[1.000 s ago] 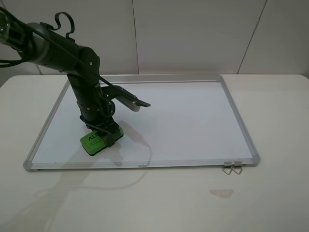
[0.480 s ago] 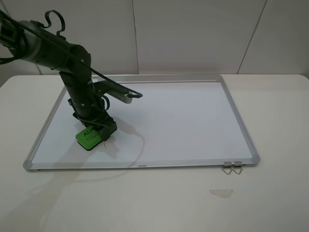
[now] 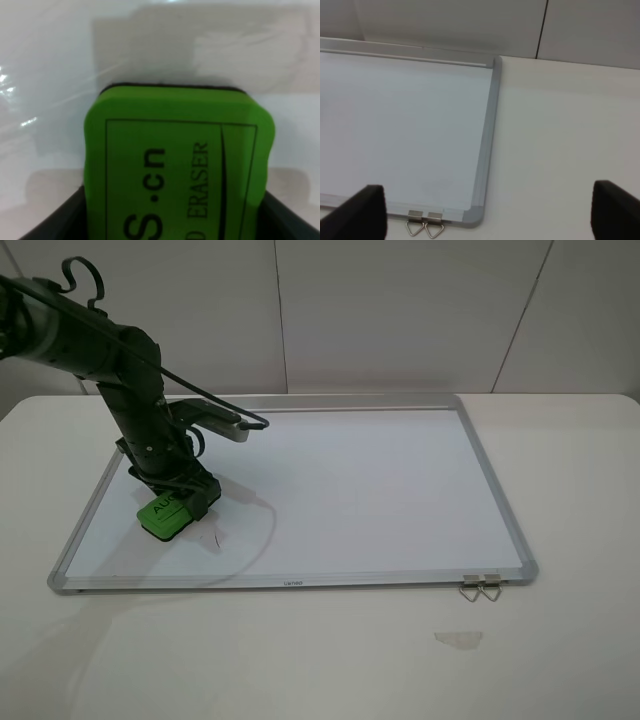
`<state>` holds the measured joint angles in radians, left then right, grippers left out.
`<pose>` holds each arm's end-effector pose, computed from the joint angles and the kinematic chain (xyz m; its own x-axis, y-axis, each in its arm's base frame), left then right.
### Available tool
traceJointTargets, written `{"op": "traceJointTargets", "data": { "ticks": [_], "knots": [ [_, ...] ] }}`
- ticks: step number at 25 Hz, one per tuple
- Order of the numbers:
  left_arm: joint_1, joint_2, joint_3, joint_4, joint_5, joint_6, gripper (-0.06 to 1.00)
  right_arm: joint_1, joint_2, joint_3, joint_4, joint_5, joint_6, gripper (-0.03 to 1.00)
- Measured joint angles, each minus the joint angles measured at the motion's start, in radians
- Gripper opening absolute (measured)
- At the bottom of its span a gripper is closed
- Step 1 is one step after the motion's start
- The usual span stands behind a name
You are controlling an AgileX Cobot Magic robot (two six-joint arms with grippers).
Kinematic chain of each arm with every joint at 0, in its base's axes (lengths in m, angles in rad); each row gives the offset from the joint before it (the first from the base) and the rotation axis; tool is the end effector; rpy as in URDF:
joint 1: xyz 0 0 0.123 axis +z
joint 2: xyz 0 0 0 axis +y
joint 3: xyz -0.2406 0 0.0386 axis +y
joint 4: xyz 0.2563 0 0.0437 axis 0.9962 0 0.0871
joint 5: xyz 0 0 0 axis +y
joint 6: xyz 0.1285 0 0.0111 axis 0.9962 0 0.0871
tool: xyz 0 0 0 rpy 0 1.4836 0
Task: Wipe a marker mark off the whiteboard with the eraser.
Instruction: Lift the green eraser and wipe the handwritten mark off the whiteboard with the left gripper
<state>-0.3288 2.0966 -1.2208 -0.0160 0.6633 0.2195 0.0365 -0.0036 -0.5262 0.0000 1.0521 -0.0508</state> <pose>0.3469 -0.1197 0.0148 -0.8531 0.5081 -0.1182 0.5101 0.8600 0.0148 0.0752 0.0027 0.2735 -0.4188 -0.0661 -0.9057 -0.0578 0.9973 -0.0460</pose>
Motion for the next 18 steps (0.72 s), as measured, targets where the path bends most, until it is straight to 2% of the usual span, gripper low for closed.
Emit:
{"op": "traceJointTargets", "data": {
  "ticks": [5,13,18],
  "knots": [
    [-0.044,0.001,0.000,-0.012,-0.004,0.005,0.59,0.000,0.000,0.000,0.000,0.000,0.000,0.82],
    [-0.214,0.025,-0.013,-0.102,-0.010,0.030,0.59,0.000,0.000,0.000,0.000,0.000,0.000,0.82],
    [-0.306,0.041,-0.024,-0.111,-0.016,0.030,0.59,0.000,0.000,0.000,0.000,0.000,0.000,0.82]
  ]
}}
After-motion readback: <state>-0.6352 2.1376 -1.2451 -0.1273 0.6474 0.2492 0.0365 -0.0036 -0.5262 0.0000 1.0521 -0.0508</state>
